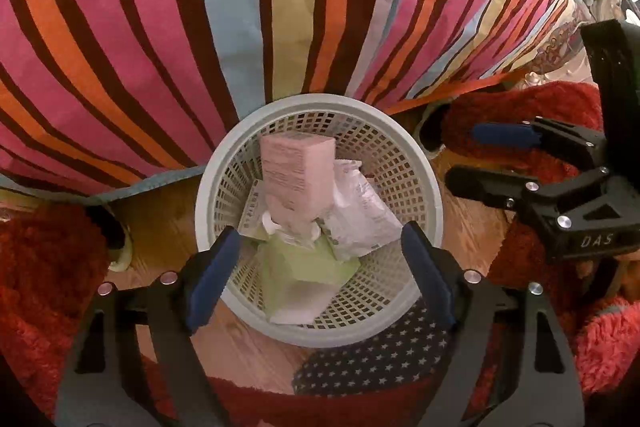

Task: Collect trash
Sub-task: 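Carry green and pink boxes over the wastebasket and release both, then move both grippers back over the items on the bed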

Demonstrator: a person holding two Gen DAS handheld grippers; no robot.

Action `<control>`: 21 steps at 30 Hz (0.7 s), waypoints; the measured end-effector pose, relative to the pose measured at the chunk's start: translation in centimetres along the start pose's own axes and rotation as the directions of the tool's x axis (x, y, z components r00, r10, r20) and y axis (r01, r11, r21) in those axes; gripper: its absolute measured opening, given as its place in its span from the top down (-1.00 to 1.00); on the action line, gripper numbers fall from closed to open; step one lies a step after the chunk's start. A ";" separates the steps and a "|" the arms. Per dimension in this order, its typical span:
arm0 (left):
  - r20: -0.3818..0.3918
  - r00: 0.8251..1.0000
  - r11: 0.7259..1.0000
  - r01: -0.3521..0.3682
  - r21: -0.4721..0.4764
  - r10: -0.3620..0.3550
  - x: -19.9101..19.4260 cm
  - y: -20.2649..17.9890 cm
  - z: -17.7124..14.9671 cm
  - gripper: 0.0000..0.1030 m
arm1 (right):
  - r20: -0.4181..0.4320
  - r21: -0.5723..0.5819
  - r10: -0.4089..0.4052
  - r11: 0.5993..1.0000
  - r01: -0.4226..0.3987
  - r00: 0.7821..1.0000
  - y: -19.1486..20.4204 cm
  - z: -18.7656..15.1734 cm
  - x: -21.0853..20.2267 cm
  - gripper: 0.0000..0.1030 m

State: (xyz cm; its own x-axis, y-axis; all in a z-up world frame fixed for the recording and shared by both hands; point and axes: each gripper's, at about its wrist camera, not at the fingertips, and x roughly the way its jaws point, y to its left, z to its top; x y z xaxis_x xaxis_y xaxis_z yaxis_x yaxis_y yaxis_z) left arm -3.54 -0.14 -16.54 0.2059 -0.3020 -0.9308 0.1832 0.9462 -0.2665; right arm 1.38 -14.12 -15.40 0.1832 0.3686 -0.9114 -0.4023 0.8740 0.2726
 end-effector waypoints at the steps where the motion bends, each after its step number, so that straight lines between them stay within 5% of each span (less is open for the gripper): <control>1: 0.009 1.000 1.000 -0.002 -0.002 0.002 -0.3 0.0 0.0 -0.57 | 0.009 -0.002 -0.014 1.000 0.014 1.000 0.0 -0.3 -0.4 -0.46; 5: 0.085 0.996 0.999 -0.039 -0.001 0.039 -2.2 -0.2 0.2 -0.57 | 0.059 -0.050 -0.072 0.996 0.075 0.996 0.8 -0.3 -1.8 -0.46; 9: 0.232 0.967 0.991 -0.119 0.056 0.103 -7.1 -1.0 0.8 -0.57 | 0.204 -0.108 -0.107 0.986 0.131 0.973 2.2 0.6 -6.1 -0.46; 12: 0.357 0.929 0.986 -0.139 0.096 0.096 -12.3 -1.0 2.6 -0.57 | 0.333 -0.105 -0.101 0.984 0.143 0.938 2.2 3.0 -10.0 -0.46; 15: 0.472 0.869 0.966 -0.229 0.121 0.147 -17.0 -0.3 5.9 -0.57 | 0.449 -0.105 -0.097 0.981 0.160 0.888 2.0 6.2 -13.2 -0.46; 18: 0.566 0.802 0.942 -0.312 0.124 0.191 -20.3 1.8 10.6 -0.57 | 0.538 -0.082 -0.129 0.975 0.204 0.833 1.9 11.0 -14.7 -0.47; 21: 0.595 0.770 0.927 -0.360 0.104 0.232 -21.5 5.4 18.2 -0.57 | 0.595 -0.054 -0.168 0.968 0.247 0.786 2.1 17.5 -14.6 -0.56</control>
State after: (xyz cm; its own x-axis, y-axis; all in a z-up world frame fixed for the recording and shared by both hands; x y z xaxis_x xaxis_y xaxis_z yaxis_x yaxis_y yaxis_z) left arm 10.52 9.34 6.59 0.7728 -0.0820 -0.6293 0.1959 0.9740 0.1136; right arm 13.61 -12.16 3.89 0.7451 0.3316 -0.5787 -0.3921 0.9197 0.0221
